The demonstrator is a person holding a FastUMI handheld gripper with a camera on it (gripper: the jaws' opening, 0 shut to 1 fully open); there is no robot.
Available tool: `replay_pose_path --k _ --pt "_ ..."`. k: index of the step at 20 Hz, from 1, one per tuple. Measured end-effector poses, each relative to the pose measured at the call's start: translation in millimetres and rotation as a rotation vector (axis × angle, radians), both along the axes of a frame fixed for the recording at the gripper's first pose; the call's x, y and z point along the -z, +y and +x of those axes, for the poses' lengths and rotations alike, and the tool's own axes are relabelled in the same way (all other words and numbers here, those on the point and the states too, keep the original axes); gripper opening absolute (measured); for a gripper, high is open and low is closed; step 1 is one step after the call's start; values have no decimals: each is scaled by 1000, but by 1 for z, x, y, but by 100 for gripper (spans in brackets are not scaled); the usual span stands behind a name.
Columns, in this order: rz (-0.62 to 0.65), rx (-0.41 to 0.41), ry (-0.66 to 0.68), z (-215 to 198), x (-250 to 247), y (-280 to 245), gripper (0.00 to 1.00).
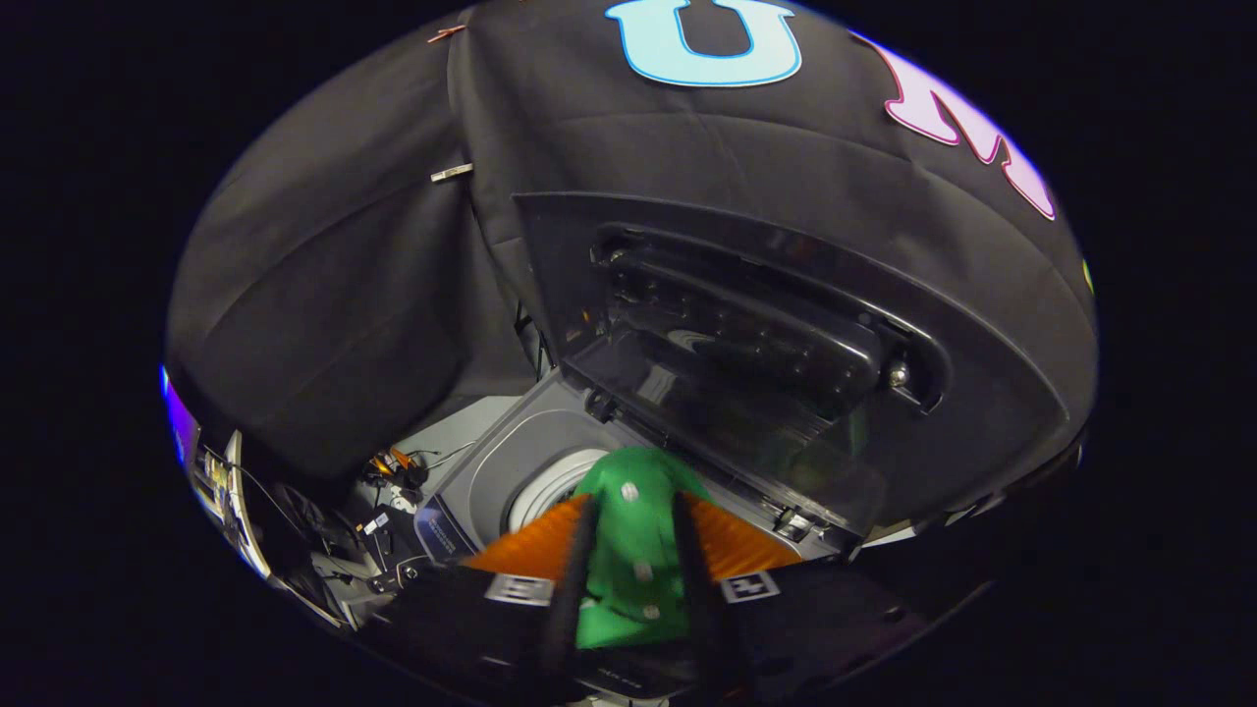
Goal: Put the clothes into the washing machine and then close the washing machine lid.
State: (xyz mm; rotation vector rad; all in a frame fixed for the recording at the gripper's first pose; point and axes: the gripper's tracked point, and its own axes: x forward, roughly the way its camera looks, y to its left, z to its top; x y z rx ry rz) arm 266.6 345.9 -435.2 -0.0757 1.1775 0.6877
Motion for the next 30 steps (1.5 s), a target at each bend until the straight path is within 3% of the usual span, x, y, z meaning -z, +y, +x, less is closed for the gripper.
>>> replay_pose_path --k 3,9,12,20,25,30 --pt "3 1 -6 2 0 -2 97" --pt "87 -57 -111 6 -25 18 100" --pt "152 -49 -194 19 -47 26 100" --pt "232 125 -308 66 -77 12 99" --pt "279 202 -456 96 -107 3 99" --pt "247 382 -635 135 -127 -29 99"
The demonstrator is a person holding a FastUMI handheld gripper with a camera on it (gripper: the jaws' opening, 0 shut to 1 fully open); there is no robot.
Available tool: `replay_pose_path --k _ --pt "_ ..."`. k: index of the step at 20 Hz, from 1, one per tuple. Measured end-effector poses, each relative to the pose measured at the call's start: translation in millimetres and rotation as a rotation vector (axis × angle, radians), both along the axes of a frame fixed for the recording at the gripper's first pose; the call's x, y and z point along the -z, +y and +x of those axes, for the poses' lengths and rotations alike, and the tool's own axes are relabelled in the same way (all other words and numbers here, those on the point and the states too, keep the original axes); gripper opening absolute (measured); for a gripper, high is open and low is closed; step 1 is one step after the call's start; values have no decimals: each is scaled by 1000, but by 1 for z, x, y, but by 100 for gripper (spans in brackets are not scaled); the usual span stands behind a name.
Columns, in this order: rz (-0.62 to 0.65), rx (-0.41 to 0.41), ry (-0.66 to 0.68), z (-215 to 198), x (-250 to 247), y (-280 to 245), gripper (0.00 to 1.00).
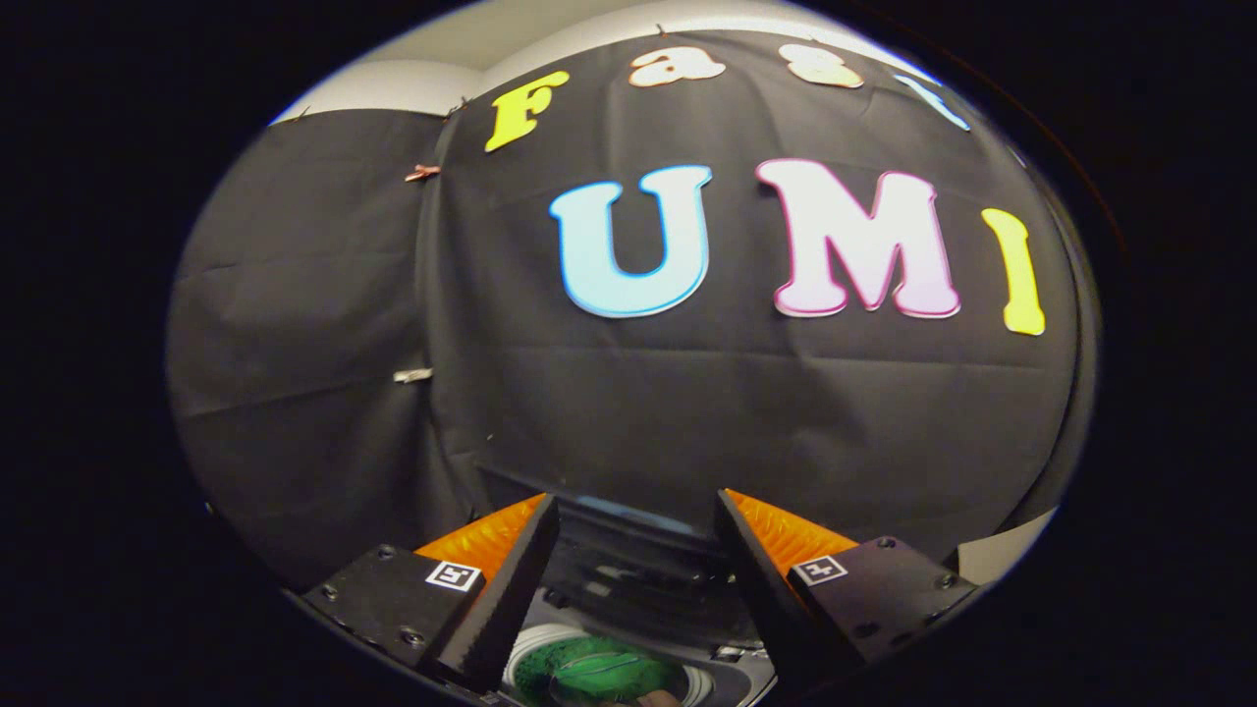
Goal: Put the clothes into the washing machine and then close the washing machine lid.
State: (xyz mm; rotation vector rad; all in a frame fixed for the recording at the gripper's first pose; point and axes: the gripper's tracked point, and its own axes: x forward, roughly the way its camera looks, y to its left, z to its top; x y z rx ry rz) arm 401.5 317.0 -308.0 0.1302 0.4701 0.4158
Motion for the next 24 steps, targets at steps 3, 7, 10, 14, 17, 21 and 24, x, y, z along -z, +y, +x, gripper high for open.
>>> replay_pose_path --k 3,7,10,14,17,21,24 --pt "-32 135 -68 22 -3 -23 99" --pt "-87 274 -62 40 5 -56 98" --pt "-111 333 -13 47 22 -69 99" --pt "-143 359 62 52 48 -78 99" --pt "-184 344 112 48 62 -80 99" --pt "-184 346 101 47 62 -80 99" --pt "-167 364 131 44 65 -81 99"
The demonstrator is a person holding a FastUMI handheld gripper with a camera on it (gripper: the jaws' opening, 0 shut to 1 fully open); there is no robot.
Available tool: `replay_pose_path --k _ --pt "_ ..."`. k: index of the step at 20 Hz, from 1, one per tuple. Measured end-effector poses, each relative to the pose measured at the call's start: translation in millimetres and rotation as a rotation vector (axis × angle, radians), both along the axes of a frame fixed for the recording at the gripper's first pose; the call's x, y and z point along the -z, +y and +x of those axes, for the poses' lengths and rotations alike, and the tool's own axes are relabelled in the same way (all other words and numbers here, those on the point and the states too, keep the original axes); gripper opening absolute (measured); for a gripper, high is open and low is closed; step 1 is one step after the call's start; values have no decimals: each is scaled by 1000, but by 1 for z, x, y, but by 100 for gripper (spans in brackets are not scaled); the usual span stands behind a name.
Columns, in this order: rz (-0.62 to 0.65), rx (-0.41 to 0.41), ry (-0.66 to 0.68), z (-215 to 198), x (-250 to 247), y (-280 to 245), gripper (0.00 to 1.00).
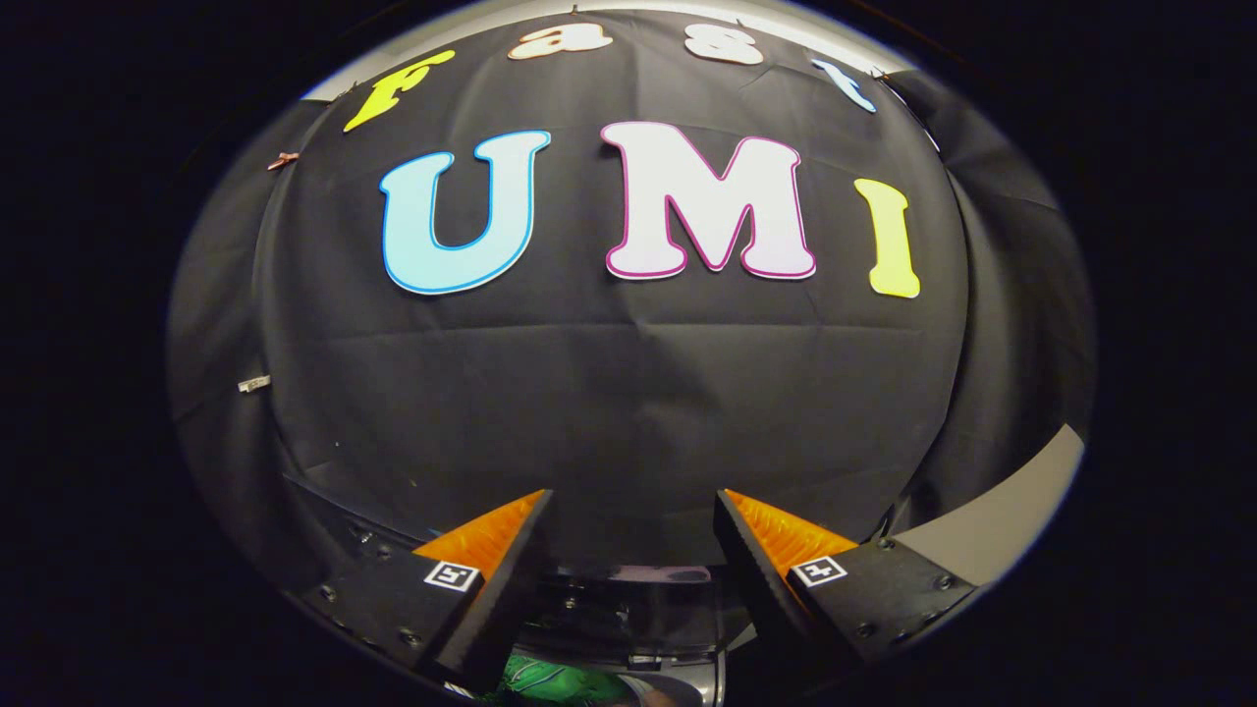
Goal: Put the clothes into the washing machine and then close the washing machine lid.
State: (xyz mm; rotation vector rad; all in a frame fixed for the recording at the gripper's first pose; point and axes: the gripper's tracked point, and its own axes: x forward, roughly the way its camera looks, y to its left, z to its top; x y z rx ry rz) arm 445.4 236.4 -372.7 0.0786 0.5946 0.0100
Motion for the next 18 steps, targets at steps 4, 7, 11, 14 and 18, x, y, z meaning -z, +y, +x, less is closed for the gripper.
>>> replay_pose_path --k 4,7,11,14,18 --pt "-10 10 19 -18 -5 0 100" --pt "-10 0 72 -43 -11 1 100" --pt "-10 -7 118 -80 -16 4 100" --pt "-12 -13 153 -109 -16 5 100" --pt "16 -30 204 -134 -11 8 99"
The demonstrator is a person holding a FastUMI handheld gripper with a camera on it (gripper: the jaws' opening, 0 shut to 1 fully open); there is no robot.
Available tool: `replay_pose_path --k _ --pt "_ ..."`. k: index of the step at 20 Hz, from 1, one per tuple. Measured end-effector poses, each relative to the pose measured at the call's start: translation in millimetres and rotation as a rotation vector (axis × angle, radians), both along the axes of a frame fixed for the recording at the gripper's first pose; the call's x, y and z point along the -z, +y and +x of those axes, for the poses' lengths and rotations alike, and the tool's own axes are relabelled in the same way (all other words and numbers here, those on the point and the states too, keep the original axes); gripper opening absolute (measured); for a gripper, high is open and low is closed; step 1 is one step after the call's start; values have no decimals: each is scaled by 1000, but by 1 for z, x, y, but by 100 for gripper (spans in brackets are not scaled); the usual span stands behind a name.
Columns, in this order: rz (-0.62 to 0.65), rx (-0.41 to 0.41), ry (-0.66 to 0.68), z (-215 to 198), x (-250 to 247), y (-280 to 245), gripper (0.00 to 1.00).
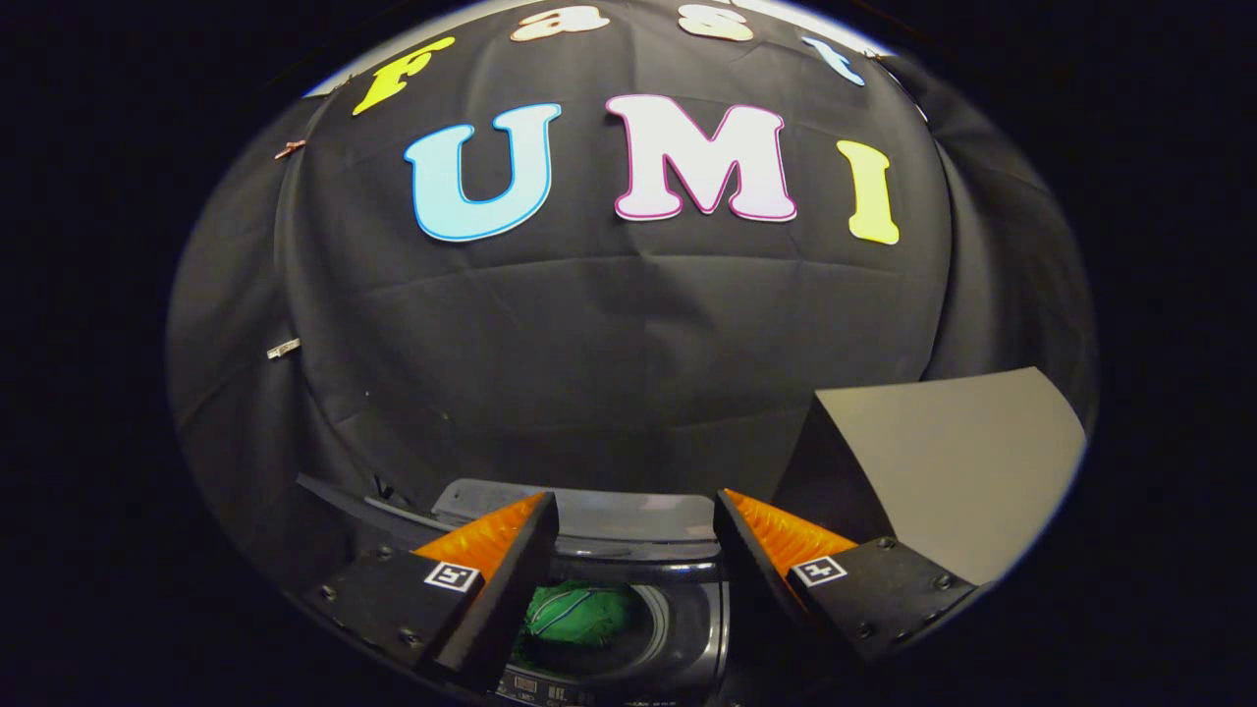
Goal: Put the clothes into the washing machine and then close the washing machine lid.
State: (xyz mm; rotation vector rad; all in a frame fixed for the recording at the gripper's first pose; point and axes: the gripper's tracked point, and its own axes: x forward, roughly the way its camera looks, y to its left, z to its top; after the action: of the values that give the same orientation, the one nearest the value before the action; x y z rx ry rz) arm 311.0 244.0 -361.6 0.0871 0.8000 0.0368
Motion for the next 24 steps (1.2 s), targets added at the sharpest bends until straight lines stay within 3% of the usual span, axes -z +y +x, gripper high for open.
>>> replay_pose_path --k 6,15,24 --pt "30 -49 137 -29 21 8 99" --pt "39 -115 47 -21 4 20 99" --pt "94 -204 -128 -35 -60 36 99"
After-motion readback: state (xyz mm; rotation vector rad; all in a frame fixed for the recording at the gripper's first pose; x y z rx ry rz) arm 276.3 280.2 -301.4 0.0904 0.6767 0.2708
